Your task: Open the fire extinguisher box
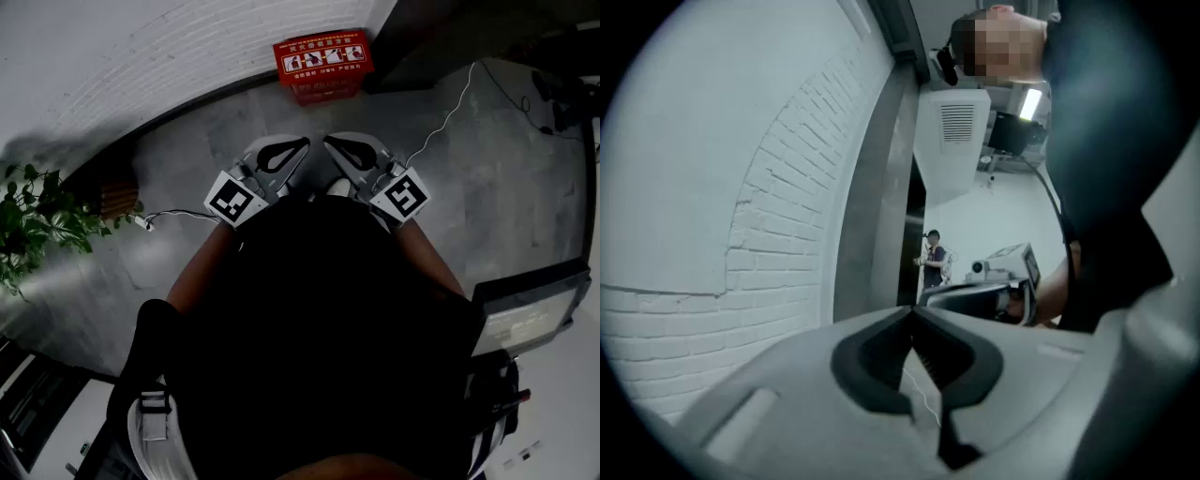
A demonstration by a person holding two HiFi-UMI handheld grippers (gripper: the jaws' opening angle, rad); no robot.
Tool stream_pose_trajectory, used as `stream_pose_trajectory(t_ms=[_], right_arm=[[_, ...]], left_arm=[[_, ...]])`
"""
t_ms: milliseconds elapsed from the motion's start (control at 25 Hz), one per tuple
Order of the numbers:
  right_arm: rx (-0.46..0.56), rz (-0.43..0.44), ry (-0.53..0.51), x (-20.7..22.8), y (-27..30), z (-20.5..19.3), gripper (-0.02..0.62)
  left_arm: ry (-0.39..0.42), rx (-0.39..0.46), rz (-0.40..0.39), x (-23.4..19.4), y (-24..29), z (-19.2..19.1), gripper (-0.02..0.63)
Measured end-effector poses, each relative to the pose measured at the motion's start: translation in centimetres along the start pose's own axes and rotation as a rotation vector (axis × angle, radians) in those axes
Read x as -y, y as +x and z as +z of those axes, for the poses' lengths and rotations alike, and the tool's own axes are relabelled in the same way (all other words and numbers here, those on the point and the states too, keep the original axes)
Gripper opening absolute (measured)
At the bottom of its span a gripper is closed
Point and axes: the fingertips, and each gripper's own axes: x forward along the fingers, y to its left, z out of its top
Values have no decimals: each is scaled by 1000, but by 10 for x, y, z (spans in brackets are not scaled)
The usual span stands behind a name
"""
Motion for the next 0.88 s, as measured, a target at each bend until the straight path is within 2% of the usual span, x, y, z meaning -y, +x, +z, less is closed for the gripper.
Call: stream_pose_trajectory(t_ms=[360,560,880], right_arm=[[6,59,12,37,-41,5,9],[19,81,25,47,-49,9,9],[10,75,40,67,-46,6,9]], left_arm=[[7,-15,76,19,54,3,0],[18,-26,79,30,74,7,0],[-20,-33,89,12,84,5,1]])
